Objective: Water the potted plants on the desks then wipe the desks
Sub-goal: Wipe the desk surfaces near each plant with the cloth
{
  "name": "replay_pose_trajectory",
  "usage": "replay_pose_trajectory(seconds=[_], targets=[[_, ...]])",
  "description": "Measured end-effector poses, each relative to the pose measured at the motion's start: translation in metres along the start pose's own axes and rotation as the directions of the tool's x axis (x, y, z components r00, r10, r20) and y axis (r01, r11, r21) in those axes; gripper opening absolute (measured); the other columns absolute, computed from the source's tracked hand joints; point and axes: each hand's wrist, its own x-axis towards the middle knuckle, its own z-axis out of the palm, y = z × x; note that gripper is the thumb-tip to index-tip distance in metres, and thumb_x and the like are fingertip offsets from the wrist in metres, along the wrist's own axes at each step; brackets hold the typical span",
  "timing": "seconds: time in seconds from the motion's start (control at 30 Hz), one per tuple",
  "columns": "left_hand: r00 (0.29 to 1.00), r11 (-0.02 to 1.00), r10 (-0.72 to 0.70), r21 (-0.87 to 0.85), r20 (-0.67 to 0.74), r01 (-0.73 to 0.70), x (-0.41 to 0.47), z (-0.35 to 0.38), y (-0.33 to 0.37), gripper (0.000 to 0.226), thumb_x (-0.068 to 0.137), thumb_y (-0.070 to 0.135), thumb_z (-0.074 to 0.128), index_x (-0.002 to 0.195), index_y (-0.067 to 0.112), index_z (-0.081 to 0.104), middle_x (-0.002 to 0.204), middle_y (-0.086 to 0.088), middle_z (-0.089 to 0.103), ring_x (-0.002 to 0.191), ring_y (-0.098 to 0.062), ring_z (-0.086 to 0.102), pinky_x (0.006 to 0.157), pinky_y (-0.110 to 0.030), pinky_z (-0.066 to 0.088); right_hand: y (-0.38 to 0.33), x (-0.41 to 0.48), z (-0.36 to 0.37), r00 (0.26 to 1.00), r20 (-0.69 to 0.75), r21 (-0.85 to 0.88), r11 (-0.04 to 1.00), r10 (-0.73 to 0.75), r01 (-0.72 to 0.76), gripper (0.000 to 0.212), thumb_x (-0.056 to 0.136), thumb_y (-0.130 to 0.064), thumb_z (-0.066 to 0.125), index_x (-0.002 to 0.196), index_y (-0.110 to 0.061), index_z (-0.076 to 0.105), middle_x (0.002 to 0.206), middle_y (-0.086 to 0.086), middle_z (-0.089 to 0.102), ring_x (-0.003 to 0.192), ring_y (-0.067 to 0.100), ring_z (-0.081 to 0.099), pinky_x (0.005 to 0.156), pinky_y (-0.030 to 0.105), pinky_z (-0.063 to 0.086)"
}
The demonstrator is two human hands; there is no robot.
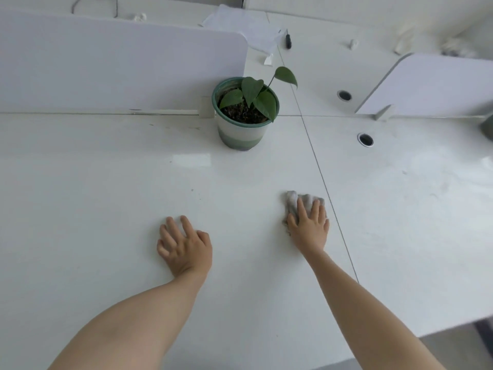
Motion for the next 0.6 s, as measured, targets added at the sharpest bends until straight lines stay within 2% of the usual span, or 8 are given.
replay_pose_trajectory(seconds=[0.13,0.2,0.23,0.3,0.4,0.47,0.53,0.6], targets=[[0.999,0.999,0.015,-0.039,-0.029,-0.016,-0.003,0.001,-0.001,0.049,0.080,0.022,0.033,0.120,0.000,0.050,0.137,-0.027,0.041,0.128,-0.043,0.036,0.098,-0.054,0.028,-0.012,-0.046,0.018,0.989,0.032,-0.063,0.987,-0.145,0.147,0.050,0.094,-0.036,0.036,0.143,-0.036,0.024,0.158,0.007,0.008,0.145,0.024,0.000,0.116,0.041,0.005],[1.000,0.999,0.008,-0.045,-0.025,-0.010,-0.003,0.001,-0.003,0.042,0.085,0.017,0.041,0.123,0.001,0.047,0.142,-0.024,0.035,0.132,-0.040,0.029,0.102,-0.051,0.022,-0.013,-0.069,0.025,0.974,0.041,-0.064,0.972,-0.224,0.226,0.048,0.091,-0.035,0.036,0.139,-0.031,0.036,0.154,0.009,0.022,0.144,0.027,0.014,0.114,0.044,0.015],[1.000,0.999,0.006,-0.050,-0.022,-0.008,-0.003,0.001,-0.003,0.041,0.086,0.015,0.044,0.124,0.001,0.046,0.144,-0.023,0.033,0.133,-0.039,0.026,0.103,-0.050,0.021,-0.013,-0.080,0.028,0.959,-0.010,-0.077,0.957,-0.282,0.281,0.046,0.086,-0.033,0.037,0.130,-0.028,0.050,0.147,0.012,0.038,0.138,0.030,0.030,0.108,0.045,0.029],[1.000,0.998,0.015,-0.066,-0.025,-0.016,-0.004,-0.002,-0.004,0.040,0.086,0.015,0.046,0.124,0.001,0.046,0.145,-0.022,0.032,0.134,-0.037,0.025,0.104,-0.049,0.019,-0.012,-0.099,0.028,0.930,-0.049,-0.059,0.931,-0.363,0.360,0.041,0.073,-0.031,0.040,0.101,-0.026,0.070,0.117,0.008,0.066,0.115,0.028,0.055,0.081,0.039,0.052],[1.000,0.997,0.025,-0.077,0.003,-0.024,-0.006,-0.005,-0.005,0.041,0.086,0.018,0.046,0.126,0.004,0.044,0.147,-0.019,0.029,0.136,-0.034,0.022,0.105,-0.047,0.018,0.001,-0.121,0.025,0.909,-0.049,-0.143,0.904,-0.414,0.403,0.031,0.062,-0.028,0.048,0.081,-0.032,0.072,0.098,-0.006,0.072,0.095,0.017,0.064,0.058,0.025,0.051],[0.999,0.996,0.022,-0.091,0.023,-0.020,-0.006,-0.008,-0.007,0.047,0.086,0.022,0.048,0.130,0.007,0.041,0.149,-0.016,0.025,0.139,-0.031,0.018,0.107,-0.045,0.016,0.013,-0.134,0.022,0.903,-0.027,-0.097,0.901,-0.428,0.424,0.036,0.064,-0.021,0.050,0.092,-0.028,0.072,0.110,-0.005,0.068,0.098,0.022,0.064,0.061,0.027,0.045],[0.998,0.991,0.017,-0.137,0.054,-0.010,-0.007,-0.016,-0.008,0.051,0.085,0.023,0.050,0.133,0.008,0.040,0.151,-0.013,0.023,0.141,-0.029,0.015,0.110,-0.042,0.015,0.027,-0.146,0.018,0.915,0.057,-0.045,0.915,-0.399,0.401,0.044,0.079,-0.018,0.040,0.117,-0.025,0.061,0.132,-0.007,0.055,0.116,0.024,0.050,0.078,0.031,0.043],[0.994,0.970,0.037,-0.241,0.104,-0.011,-0.007,-0.026,-0.010,0.049,0.087,0.021,0.049,0.133,0.007,0.043,0.148,-0.013,0.032,0.139,-0.029,0.021,0.109,-0.042,0.020,0.041,-0.156,0.012,0.936,0.130,0.036,0.945,-0.326,0.324,0.044,0.087,-0.015,0.040,0.127,-0.027,0.053,0.136,-0.006,0.050,0.119,0.022,0.044,0.086,0.033,0.046]])
